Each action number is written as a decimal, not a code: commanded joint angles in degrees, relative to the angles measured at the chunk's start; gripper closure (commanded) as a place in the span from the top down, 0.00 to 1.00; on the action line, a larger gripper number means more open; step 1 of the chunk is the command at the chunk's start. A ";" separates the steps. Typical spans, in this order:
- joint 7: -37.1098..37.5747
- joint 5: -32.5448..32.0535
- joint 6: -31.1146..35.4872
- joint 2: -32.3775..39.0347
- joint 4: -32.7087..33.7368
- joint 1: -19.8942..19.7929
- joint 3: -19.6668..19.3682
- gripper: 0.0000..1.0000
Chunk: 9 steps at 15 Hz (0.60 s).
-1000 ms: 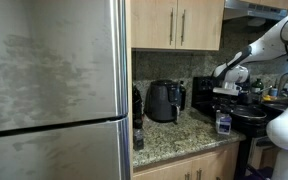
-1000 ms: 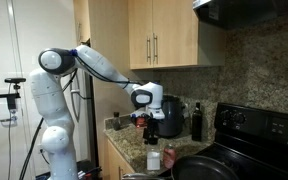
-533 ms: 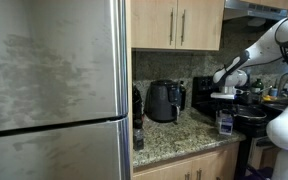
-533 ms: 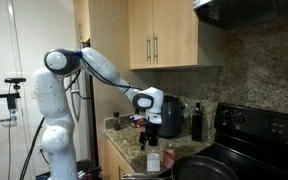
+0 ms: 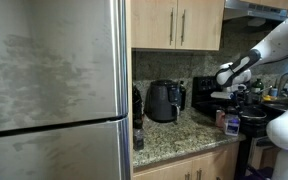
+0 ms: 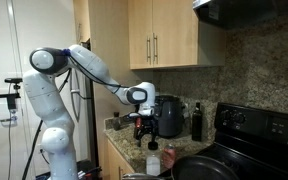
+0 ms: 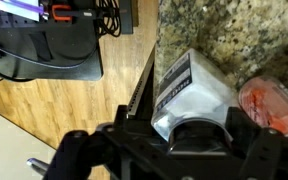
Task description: Pick the bottle and move it to the left on the counter
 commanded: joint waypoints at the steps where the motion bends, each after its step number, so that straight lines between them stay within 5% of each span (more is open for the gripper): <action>1: 9.52 -6.91 3.01 -7.65 -5.25 -2.42 2.14 1.00; 8: 26.73 -18.20 16.60 -18.21 -15.46 -7.43 3.31 1.00; 9: 23.42 -15.66 12.01 -14.21 -10.91 -5.95 3.59 1.00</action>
